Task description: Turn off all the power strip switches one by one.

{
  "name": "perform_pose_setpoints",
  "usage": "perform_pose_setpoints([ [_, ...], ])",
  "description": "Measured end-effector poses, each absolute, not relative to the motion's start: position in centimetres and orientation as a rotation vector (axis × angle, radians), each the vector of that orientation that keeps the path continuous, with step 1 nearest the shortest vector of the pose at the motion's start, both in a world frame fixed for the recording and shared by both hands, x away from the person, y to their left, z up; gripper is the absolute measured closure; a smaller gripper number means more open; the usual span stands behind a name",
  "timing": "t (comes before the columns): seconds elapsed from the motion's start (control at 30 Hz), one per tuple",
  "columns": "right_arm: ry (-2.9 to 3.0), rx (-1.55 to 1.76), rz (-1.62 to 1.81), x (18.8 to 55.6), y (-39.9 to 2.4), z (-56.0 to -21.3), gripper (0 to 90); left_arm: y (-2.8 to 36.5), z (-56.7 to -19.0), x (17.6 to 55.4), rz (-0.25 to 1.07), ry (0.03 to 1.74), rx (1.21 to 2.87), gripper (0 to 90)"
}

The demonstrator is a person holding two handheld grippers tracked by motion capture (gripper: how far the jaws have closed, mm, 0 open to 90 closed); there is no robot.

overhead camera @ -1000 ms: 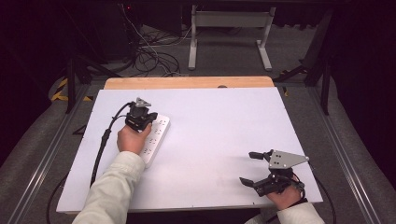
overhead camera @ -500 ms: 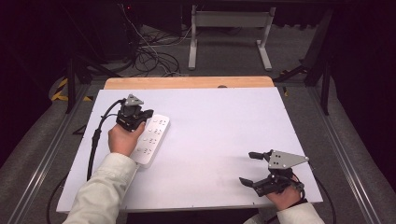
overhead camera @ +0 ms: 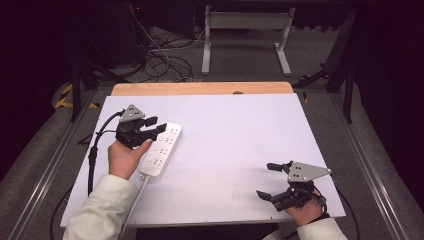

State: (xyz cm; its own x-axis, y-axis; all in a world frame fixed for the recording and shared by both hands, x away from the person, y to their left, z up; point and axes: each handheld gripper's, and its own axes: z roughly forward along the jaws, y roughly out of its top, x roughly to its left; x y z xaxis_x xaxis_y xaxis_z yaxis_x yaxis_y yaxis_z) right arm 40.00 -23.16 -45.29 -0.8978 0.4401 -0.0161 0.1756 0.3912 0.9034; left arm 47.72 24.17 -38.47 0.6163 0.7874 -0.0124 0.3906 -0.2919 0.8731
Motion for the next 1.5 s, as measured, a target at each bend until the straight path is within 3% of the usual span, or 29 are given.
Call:
perform_pose_setpoints([
  [0.53, 2.401, 0.544, 1.506, 40.0, -23.1, -45.3, 7.7, 27.2, -39.0, 41.9, 0.524, 0.86, 1.81, 31.4],
  [0.97, 2.399, 0.545, 1.511, 39.9, -23.1, -45.3, 7.7, 29.1, -41.1, 38.5, 0.553, 0.788, 1.847, 28.6],
  [1.5, 2.402, 0.555, 1.513, 39.9, -23.2, -45.3, 7.5, 29.4, -45.2, 36.5, 0.49, 0.856, 1.932, 28.9],
])
